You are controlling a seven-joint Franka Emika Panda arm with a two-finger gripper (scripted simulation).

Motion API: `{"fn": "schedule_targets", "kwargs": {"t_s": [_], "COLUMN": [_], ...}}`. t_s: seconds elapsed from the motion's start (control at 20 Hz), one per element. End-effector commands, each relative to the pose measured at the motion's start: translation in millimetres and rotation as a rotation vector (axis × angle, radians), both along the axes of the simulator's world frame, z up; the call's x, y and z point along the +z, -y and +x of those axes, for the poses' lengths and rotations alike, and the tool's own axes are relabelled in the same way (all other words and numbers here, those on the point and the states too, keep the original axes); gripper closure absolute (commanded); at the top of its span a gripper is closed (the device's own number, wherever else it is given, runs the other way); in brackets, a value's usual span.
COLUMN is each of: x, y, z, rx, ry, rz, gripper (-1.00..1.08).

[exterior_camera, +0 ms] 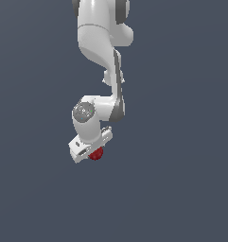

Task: Pick up the object and move it to a goal position.

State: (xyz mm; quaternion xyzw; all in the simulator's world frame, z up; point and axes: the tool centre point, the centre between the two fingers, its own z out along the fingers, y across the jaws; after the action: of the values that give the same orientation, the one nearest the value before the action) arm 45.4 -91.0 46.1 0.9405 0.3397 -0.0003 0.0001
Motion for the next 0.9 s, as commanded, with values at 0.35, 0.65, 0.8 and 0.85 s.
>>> {"fn": "schedule_targets", "kwargs": {"t_s": [0.35,0.65,0.8,0.85], "x": [8,34,53,61], "y": [0,-1,-2,-2], "z": [-2,-10,-16,-18], "rx": [0.000,0.000,0.000,0.000], "ry": [0.000,0.000,0.000,0.000], "rz": [0.000,0.000,0.000,0.000], "gripper": [1.08,1.08,1.08,1.08]}}
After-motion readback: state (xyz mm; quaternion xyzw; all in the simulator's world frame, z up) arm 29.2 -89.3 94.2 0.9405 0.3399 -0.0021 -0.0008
